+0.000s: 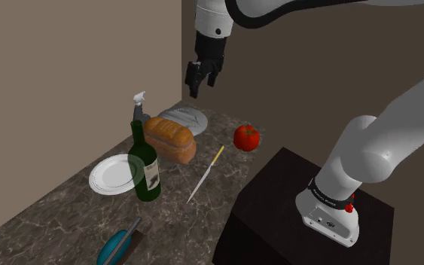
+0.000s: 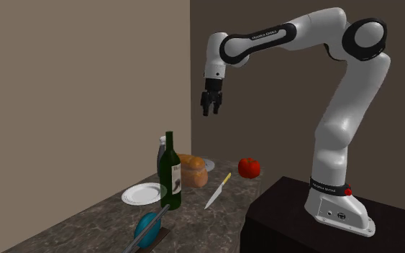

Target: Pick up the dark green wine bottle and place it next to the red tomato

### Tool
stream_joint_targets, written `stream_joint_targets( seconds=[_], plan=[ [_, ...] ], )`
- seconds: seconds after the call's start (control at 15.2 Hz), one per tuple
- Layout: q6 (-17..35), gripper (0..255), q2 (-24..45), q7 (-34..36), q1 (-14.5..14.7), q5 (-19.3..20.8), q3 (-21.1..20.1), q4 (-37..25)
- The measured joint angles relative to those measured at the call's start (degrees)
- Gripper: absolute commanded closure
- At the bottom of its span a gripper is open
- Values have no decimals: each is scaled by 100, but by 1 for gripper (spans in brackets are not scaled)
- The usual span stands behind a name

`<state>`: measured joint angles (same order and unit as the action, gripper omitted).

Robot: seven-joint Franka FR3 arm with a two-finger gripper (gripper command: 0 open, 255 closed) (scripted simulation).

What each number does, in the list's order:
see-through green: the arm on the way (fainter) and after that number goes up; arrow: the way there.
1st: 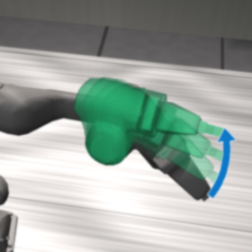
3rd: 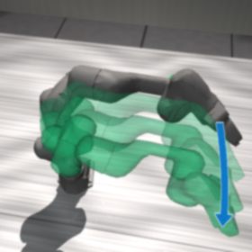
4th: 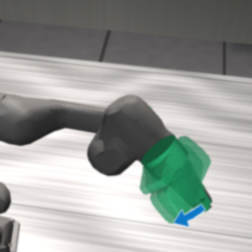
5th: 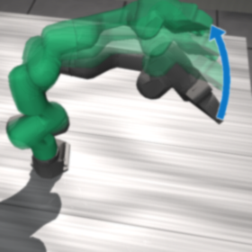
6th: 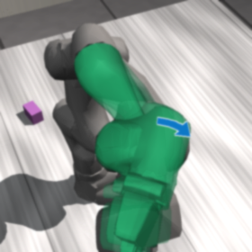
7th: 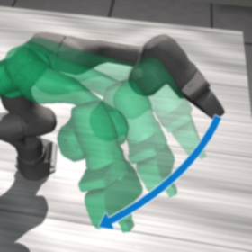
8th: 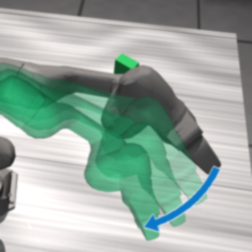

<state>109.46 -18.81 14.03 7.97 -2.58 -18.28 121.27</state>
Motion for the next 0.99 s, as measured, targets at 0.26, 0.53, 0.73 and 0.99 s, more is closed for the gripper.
stream_joint_targets(
  seconds=[0.26,0.53,0.73,0.99],
  plan=[
    [124,0,808,490,92,170,-375,-600],
    [190,0,1530,983,245,412,-687,-1146],
    [161,0,2189,1329,392,687,-855,-1721],
    [-20,0,3064,1777,704,1082,-1003,-2616]
  ],
)
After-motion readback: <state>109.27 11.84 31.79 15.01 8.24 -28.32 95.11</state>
